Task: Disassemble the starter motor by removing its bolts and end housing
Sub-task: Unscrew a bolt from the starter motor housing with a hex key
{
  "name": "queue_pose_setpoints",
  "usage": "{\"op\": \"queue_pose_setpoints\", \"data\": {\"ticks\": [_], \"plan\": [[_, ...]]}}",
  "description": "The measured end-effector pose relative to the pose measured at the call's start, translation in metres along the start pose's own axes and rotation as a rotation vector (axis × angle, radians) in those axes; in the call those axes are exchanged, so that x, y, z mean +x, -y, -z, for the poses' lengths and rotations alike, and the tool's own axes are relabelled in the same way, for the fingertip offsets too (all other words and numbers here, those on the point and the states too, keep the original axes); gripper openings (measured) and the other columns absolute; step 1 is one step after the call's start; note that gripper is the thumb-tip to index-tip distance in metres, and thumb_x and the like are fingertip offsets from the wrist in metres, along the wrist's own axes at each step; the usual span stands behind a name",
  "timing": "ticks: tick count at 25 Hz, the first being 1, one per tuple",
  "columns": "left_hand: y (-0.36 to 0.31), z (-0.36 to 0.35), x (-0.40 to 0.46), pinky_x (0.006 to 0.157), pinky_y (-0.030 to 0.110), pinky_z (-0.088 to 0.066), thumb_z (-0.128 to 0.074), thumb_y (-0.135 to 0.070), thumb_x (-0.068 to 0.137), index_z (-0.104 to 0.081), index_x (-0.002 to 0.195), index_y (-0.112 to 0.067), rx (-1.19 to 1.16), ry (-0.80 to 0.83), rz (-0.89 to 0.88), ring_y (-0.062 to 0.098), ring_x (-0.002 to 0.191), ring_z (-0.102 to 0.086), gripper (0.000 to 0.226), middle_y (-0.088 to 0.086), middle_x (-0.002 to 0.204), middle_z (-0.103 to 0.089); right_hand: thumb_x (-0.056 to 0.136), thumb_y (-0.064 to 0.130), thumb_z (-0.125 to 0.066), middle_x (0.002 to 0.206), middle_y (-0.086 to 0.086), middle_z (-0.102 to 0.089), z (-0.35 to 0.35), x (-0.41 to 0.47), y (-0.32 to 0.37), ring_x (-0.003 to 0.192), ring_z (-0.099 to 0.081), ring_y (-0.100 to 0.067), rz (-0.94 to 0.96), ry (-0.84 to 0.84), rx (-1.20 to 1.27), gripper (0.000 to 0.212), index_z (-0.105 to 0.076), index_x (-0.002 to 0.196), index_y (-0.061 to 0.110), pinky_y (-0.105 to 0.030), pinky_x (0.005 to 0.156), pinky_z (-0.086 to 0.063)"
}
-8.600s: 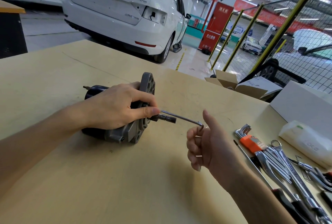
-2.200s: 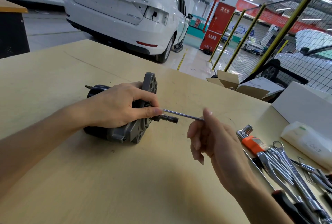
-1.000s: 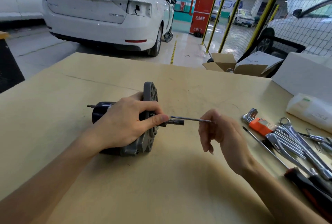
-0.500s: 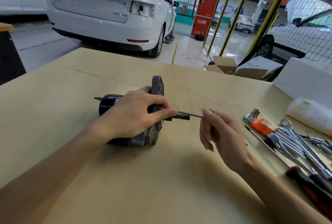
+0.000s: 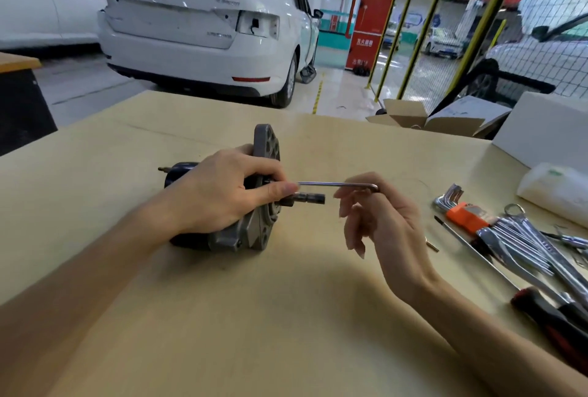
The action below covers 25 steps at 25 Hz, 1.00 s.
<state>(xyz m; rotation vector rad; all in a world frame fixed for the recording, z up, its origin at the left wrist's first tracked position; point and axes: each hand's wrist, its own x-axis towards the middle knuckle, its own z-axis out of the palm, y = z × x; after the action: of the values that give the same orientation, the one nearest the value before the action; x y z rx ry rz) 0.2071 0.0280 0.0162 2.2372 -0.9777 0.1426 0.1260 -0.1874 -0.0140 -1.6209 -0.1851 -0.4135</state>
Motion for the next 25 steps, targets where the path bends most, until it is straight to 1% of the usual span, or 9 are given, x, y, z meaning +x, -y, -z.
{"op": "queue_pose_setpoints", "data": {"ticks": [5,9,10,12,16,18,21,23,25], "plan": [[-0.001,0.001,-0.003,0.079,0.029,-0.045,-0.046,-0.070,0.081,-0.070,0.089,-0.045,-0.004,0.010,0.021,0.004,0.085,-0.056,0.035,-0.016,0.088,-0.055,0.099,-0.003,-0.033,0.060,-0.002,-0.055,-0.005,-0.001,0.001,0.038,-0.045,-0.020,-0.004,-0.059,-0.019,0.043,-0.065,0.088,0.023,-0.024,0.036,-0.030],[0.000,0.002,-0.001,0.084,0.036,-0.049,-0.044,-0.069,0.086,-0.066,0.083,-0.054,-0.009,0.014,0.011,0.007,0.088,-0.058,0.027,-0.012,0.091,-0.057,0.103,0.016,-0.041,0.058,0.001,-0.053,-0.009,0.001,0.004,0.037,-0.042,-0.017,-0.078,-0.116,-0.027,0.017,-0.057,0.100,0.019,-0.023,0.036,-0.030],[0.002,0.002,-0.002,0.084,0.037,-0.049,-0.045,-0.070,0.088,-0.065,0.083,-0.055,-0.002,0.012,0.003,0.007,0.088,-0.059,0.026,-0.012,0.092,-0.058,0.102,0.022,-0.044,0.056,0.001,-0.052,-0.010,0.001,0.004,0.036,-0.041,-0.016,-0.105,-0.137,-0.008,0.015,-0.056,0.098,0.015,-0.022,0.035,-0.029],[0.003,0.001,-0.002,0.084,0.038,-0.050,-0.046,-0.069,0.087,-0.066,0.086,-0.053,-0.002,0.013,-0.002,0.007,0.089,-0.059,0.026,-0.012,0.093,-0.058,0.100,0.031,-0.049,0.054,0.000,-0.046,-0.009,0.000,0.005,0.037,-0.038,-0.015,-0.177,-0.159,0.061,0.025,-0.056,0.087,0.011,-0.023,0.034,-0.028],[-0.001,0.000,-0.002,0.084,0.037,-0.050,-0.048,-0.068,0.083,-0.069,0.088,-0.051,-0.023,-0.004,0.004,0.007,0.089,-0.059,0.027,-0.012,0.092,-0.058,0.097,0.041,-0.052,0.049,0.000,-0.031,-0.006,0.000,0.010,0.038,-0.026,-0.012,-0.395,-0.118,0.220,0.044,-0.051,0.060,0.017,-0.023,0.038,-0.015],[-0.001,0.000,-0.002,0.084,0.035,-0.049,-0.049,-0.069,0.083,-0.069,0.089,-0.050,-0.024,-0.013,-0.002,0.007,0.090,-0.060,0.028,-0.013,0.092,-0.057,0.095,0.035,-0.050,0.049,0.002,-0.028,-0.004,0.000,0.010,0.040,-0.022,-0.012,-0.416,-0.077,0.297,0.040,-0.051,0.059,0.017,-0.027,0.042,-0.009],[-0.001,0.001,-0.002,0.083,0.036,-0.050,-0.048,-0.069,0.082,-0.069,0.088,-0.051,-0.027,-0.008,-0.003,0.008,0.089,-0.059,0.028,-0.014,0.091,-0.057,0.082,0.028,-0.046,0.053,-0.001,-0.032,-0.001,0.002,0.012,0.040,-0.025,-0.015,-0.317,0.015,0.390,0.023,-0.053,0.067,0.013,-0.027,0.042,-0.011],[0.000,0.000,-0.002,0.082,0.034,-0.050,-0.049,-0.069,0.082,-0.069,0.088,-0.051,-0.030,-0.008,0.000,0.007,0.089,-0.059,0.029,-0.015,0.091,-0.056,0.086,0.041,-0.048,0.053,-0.001,-0.033,0.003,0.002,0.014,0.038,-0.028,-0.015,-0.309,0.079,0.418,0.035,-0.052,0.065,0.014,-0.025,0.040,-0.015],[0.000,0.000,-0.002,0.081,0.031,-0.048,-0.048,-0.070,0.082,-0.069,0.087,-0.051,-0.025,-0.015,-0.006,0.007,0.089,-0.059,0.028,-0.015,0.092,-0.055,0.089,0.056,-0.050,0.049,0.000,-0.026,0.004,0.002,0.015,0.039,-0.023,-0.014,-0.342,0.110,0.349,0.053,-0.040,0.058,0.015,-0.026,0.039,-0.017]]}}
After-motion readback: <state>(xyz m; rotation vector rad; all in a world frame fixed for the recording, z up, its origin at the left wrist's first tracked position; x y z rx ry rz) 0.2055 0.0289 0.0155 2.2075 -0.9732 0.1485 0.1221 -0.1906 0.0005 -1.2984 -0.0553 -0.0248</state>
